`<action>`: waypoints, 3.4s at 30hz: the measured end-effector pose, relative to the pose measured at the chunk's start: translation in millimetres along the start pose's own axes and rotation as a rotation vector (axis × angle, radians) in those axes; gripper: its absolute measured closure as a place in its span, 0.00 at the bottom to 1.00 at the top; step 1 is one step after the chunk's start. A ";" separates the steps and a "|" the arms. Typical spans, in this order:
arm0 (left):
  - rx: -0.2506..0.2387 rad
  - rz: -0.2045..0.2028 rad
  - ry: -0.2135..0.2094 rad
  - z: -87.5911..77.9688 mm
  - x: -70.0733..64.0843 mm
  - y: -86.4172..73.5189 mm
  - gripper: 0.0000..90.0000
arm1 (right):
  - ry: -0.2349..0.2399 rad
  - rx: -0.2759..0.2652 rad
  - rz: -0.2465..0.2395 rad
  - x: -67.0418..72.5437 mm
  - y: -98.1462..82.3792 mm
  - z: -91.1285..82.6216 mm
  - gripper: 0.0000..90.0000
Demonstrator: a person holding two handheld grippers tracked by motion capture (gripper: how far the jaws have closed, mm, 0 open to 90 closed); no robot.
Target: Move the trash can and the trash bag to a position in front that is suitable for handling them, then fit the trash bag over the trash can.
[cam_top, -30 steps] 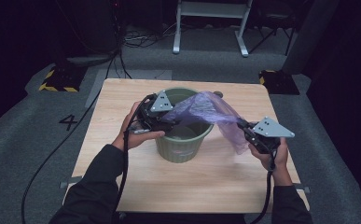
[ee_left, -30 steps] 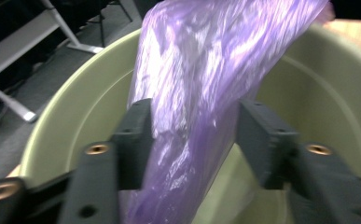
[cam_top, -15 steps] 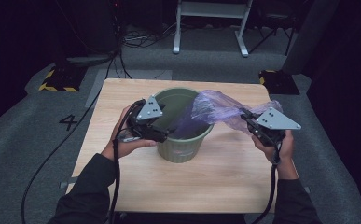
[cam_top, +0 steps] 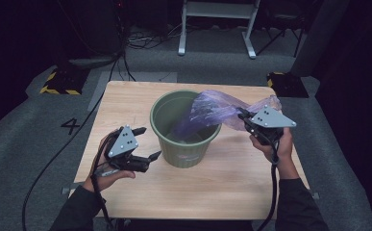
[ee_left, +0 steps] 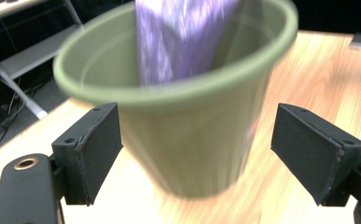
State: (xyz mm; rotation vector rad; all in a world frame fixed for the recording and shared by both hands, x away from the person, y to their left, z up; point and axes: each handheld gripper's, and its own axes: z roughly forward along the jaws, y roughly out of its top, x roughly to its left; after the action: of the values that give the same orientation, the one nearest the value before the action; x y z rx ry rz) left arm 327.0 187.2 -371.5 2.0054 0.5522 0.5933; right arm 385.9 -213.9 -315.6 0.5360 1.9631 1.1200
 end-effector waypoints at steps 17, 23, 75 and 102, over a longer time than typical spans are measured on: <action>0.317 -0.082 -0.088 47.5 -7.4 -107.2 0.18 | 0.023 0.016 -0.042 10.8 12.6 12.8 0.99; 0.324 -0.143 -0.091 45.8 -4.1 -121.9 0.18 | 0.026 0.019 -0.041 11.4 12.7 13.5 0.99; -0.081 0.056 -0.012 22.5 -4.0 68.4 0.24 | 0.162 0.068 -0.189 49.1 45.7 31.2 0.96; 0.060 0.163 -0.054 78.0 1.7 110.6 0.75 | 0.154 0.037 -0.201 56.0 56.7 25.1 0.91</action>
State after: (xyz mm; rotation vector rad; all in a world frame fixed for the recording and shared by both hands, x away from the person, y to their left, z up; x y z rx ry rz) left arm 391.4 86.2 -308.5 2.1302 0.3800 0.6253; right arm 371.5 -133.4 -298.6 0.2697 2.1208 1.0256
